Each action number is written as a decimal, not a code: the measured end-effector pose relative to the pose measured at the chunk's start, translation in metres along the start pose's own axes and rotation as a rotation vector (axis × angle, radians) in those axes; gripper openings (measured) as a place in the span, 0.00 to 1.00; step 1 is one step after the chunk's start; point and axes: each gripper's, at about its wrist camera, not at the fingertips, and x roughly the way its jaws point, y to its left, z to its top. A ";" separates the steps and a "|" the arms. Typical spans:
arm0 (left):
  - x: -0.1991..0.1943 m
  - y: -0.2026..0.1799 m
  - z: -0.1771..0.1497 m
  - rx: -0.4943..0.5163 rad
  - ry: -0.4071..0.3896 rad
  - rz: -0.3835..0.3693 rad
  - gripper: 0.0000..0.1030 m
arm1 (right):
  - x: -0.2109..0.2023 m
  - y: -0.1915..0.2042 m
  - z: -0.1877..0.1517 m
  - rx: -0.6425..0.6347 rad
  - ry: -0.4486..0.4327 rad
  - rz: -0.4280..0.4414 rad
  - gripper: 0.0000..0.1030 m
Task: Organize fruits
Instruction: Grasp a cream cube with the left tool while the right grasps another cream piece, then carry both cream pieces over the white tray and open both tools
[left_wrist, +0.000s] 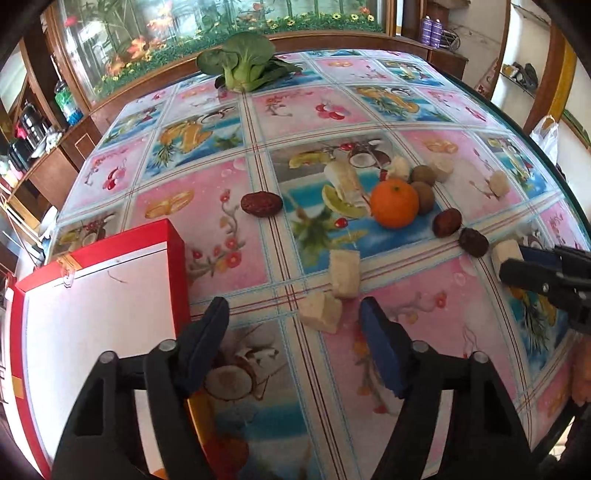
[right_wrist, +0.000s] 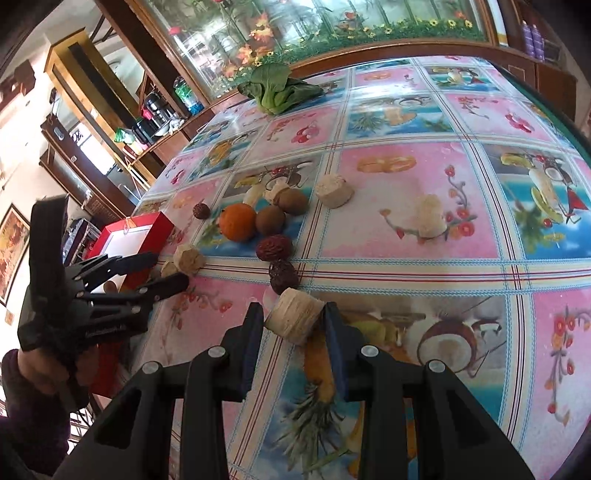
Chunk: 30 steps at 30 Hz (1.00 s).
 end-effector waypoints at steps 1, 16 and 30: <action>0.002 0.000 0.000 -0.006 0.006 -0.011 0.61 | 0.001 0.003 0.000 -0.015 -0.003 -0.009 0.31; -0.007 -0.012 -0.006 -0.056 -0.030 -0.087 0.23 | 0.006 0.013 -0.001 -0.099 -0.021 -0.059 0.31; -0.093 -0.005 -0.052 -0.081 -0.184 -0.047 0.23 | -0.002 0.072 -0.012 -0.111 -0.078 0.105 0.31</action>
